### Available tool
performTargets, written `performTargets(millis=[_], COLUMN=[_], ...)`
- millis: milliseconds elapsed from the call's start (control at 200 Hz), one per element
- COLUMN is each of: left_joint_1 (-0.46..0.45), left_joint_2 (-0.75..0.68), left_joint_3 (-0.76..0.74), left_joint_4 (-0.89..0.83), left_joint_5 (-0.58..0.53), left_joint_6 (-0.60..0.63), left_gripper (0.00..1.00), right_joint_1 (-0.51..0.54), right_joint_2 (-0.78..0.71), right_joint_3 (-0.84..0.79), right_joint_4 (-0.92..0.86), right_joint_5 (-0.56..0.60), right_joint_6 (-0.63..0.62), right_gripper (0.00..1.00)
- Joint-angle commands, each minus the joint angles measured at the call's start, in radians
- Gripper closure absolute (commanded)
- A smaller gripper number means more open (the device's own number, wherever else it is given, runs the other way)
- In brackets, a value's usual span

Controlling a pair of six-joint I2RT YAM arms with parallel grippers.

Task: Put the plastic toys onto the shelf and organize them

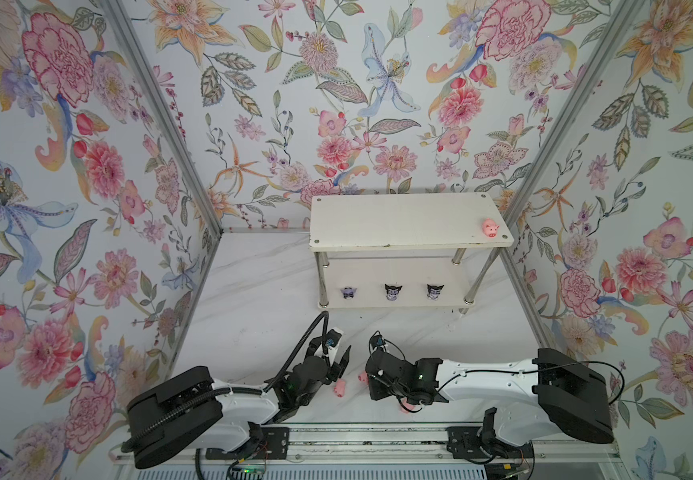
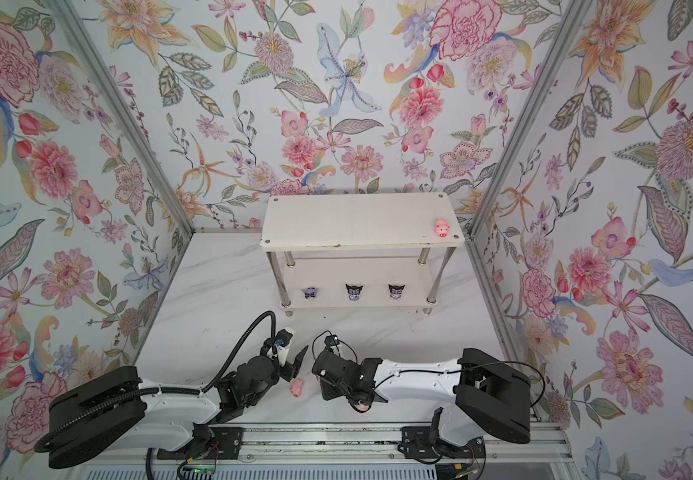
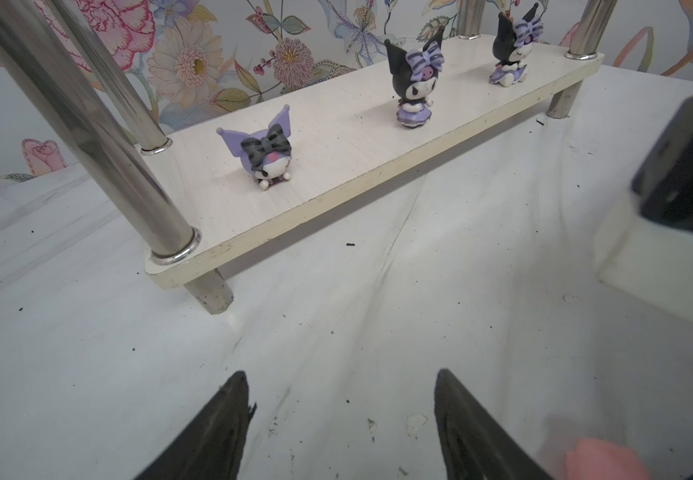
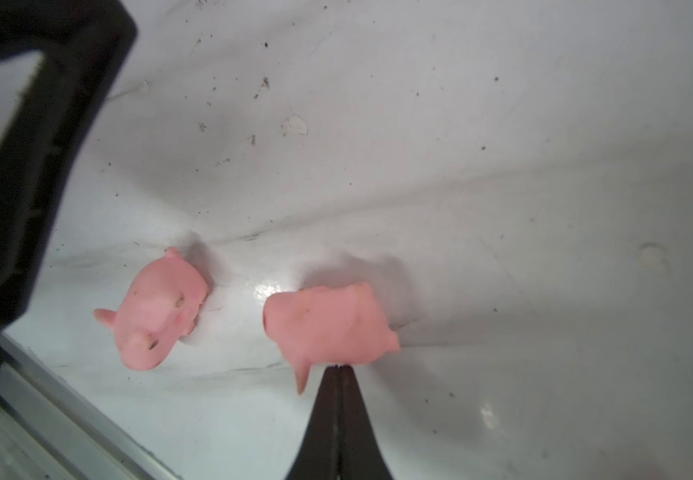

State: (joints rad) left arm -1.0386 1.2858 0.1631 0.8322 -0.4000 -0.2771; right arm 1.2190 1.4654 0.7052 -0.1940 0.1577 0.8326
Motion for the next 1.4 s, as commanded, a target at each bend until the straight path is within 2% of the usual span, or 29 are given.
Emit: performTargets(millis=[0,360,621,691,736,796,896,1046,1396], left_joint_1=[0.014,0.014,0.016,0.015,0.015,0.015,0.015,0.015,0.017], left_joint_2=[0.006,0.006,0.004,0.004,0.006,0.006,0.004,-0.002,-0.017], left_joint_3=[-0.005,-0.002,-0.004,-0.004,-0.004,-0.005,-0.004,-0.006,-0.01], left_joint_4=[0.023,0.022,0.024,0.025,0.025,0.026,0.025,0.023,0.021], left_joint_5=[0.004,0.006,0.004,0.005,0.006,0.007,0.006,0.002,0.005], left_joint_6=[-0.014,-0.01,-0.012,-0.013,-0.014,-0.014,-0.016,-0.016,-0.013], left_gripper=[0.29,0.29,0.28,0.28,0.28,0.28,0.28,0.28,0.27], right_joint_1=[-0.033,-0.101,-0.052,-0.027,-0.014,0.002,0.016,0.018,0.0], right_joint_2=[0.026,0.142,0.054,0.035,0.03,0.034,0.058,0.113,0.216], right_joint_3=[0.038,0.15,0.141,0.127,0.114,0.101,0.098,0.12,0.199], right_joint_4=[0.012,0.048,-0.007,-0.022,-0.024,-0.024,-0.02,-0.008,0.014], right_joint_5=[0.014,-0.06,-0.03,-0.017,-0.014,-0.005,0.012,0.03,0.03], right_joint_6=[-0.043,-0.122,-0.073,-0.048,-0.027,-0.003,0.013,0.005,-0.039], right_gripper=[1.0,1.0,1.0,0.94,0.84,0.63,0.51,0.46,0.46])
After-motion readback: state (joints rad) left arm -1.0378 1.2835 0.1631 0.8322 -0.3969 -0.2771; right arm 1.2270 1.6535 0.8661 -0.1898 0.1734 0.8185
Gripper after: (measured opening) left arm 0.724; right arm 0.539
